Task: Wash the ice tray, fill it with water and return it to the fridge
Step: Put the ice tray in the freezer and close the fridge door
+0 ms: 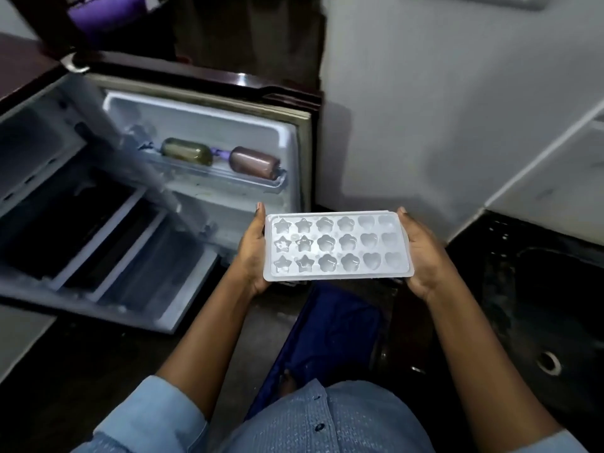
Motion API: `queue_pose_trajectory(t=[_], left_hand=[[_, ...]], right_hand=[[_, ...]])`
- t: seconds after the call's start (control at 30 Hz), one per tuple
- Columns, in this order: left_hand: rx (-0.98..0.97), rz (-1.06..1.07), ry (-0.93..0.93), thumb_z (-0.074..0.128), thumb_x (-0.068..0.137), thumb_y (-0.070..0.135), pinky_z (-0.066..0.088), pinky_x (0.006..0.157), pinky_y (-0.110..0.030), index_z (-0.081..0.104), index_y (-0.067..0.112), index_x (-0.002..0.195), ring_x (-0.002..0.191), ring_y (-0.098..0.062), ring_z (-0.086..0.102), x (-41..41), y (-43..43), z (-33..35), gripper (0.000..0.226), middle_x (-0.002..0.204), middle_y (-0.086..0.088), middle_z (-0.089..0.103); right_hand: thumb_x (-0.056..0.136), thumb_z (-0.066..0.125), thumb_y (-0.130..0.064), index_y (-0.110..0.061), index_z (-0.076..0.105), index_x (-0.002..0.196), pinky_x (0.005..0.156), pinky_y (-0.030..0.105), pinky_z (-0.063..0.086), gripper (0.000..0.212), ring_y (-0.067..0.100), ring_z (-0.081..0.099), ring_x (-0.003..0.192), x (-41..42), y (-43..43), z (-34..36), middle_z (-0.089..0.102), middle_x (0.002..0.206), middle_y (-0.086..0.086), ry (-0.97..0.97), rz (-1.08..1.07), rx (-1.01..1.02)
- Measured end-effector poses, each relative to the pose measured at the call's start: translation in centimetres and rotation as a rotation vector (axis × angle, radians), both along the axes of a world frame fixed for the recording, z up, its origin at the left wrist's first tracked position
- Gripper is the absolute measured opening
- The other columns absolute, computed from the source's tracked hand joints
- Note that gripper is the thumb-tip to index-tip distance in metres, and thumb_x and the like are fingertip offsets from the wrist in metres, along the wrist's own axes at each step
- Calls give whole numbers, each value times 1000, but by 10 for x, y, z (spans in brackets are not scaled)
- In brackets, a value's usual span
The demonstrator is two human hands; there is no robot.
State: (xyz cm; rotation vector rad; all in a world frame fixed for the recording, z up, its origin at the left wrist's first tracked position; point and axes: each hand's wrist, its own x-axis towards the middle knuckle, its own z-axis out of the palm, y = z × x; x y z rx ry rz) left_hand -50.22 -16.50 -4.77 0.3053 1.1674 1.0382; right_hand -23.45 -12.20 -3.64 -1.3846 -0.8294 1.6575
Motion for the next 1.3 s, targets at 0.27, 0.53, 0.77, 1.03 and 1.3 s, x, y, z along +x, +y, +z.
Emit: queue_pose_trajectory(t=[0.27,0.53,0.77,1.03,1.3], left_hand=[[-13,291,-43,27,97,82,53,100,-60,64,6,137,120,-45,69,-93,-42,-3,94,135,-25,68],[-22,594,-49,25,100,79,65,79,-52,68,5,131,110,-40,74,-155,-74,2,91,131,-23,71],[25,896,-6,23,106,67,65,78,-52,72,4,122,108,-42,74,-189,-81,-2,82,127,-25,72],[35,1168,-8,29,104,38,62,85,-54,83,5,101,103,-44,74,-227,-87,-8,64,121,-26,74],[11,1236,5,27,101,35,58,89,-56,74,1,115,102,-43,75,-278,-97,-11,59,121,-26,74]], right_hand=[[96,66,-50,1,60,133,92,71,54,63,49,69,112,-116,30,-6,72,122,25,24,202,-17],[102,65,-27,7,52,137,92,73,52,51,53,66,114,-221,61,-3,70,123,29,61,433,-44],[98,65,-12,-19,61,97,78,46,60,8,38,67,102,-290,90,-3,72,108,17,163,660,-82],[99,62,-8,-18,64,101,80,46,58,10,31,72,96,-360,105,-5,77,103,10,178,808,-92],[100,61,-11,-9,61,126,83,48,59,26,33,72,103,-425,101,-7,75,119,17,183,899,-65]])
